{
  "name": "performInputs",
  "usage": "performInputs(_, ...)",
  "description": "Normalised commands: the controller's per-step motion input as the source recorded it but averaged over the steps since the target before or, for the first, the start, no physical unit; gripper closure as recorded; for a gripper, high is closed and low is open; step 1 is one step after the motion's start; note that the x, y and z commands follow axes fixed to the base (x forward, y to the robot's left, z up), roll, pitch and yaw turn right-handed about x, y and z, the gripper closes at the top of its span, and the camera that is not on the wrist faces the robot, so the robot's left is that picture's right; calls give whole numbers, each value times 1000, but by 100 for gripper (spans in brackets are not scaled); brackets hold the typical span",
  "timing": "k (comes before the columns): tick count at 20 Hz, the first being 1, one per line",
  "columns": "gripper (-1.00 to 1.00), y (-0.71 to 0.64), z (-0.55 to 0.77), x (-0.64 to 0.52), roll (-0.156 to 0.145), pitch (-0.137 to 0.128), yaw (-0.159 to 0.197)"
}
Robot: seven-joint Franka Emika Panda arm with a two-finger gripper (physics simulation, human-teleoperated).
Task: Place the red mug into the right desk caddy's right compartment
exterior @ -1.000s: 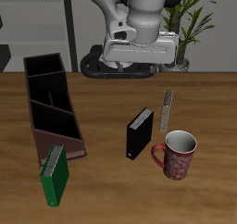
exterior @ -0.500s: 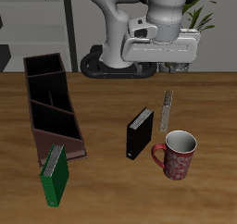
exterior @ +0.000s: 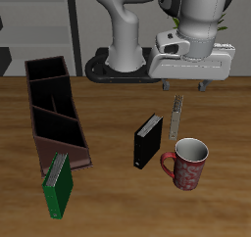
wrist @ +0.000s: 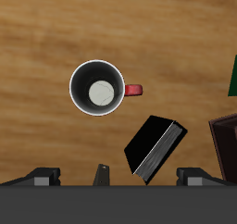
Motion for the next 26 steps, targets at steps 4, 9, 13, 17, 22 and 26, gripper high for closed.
performInputs(4, -100, 271, -174, 301, -4, -26, -2)
performInputs(9, -100, 284, -300, 252, -18, 26, 30)
performInputs(13, -100, 260, -195, 134, -4, -45, 44)
performInputs(17, -100, 203, -278, 129, 19, 3, 12)
performInputs(22, -100, 131, -253, 79, 17, 3, 5)
performInputs(26, -100, 41, -285, 125, 9, 34, 10)
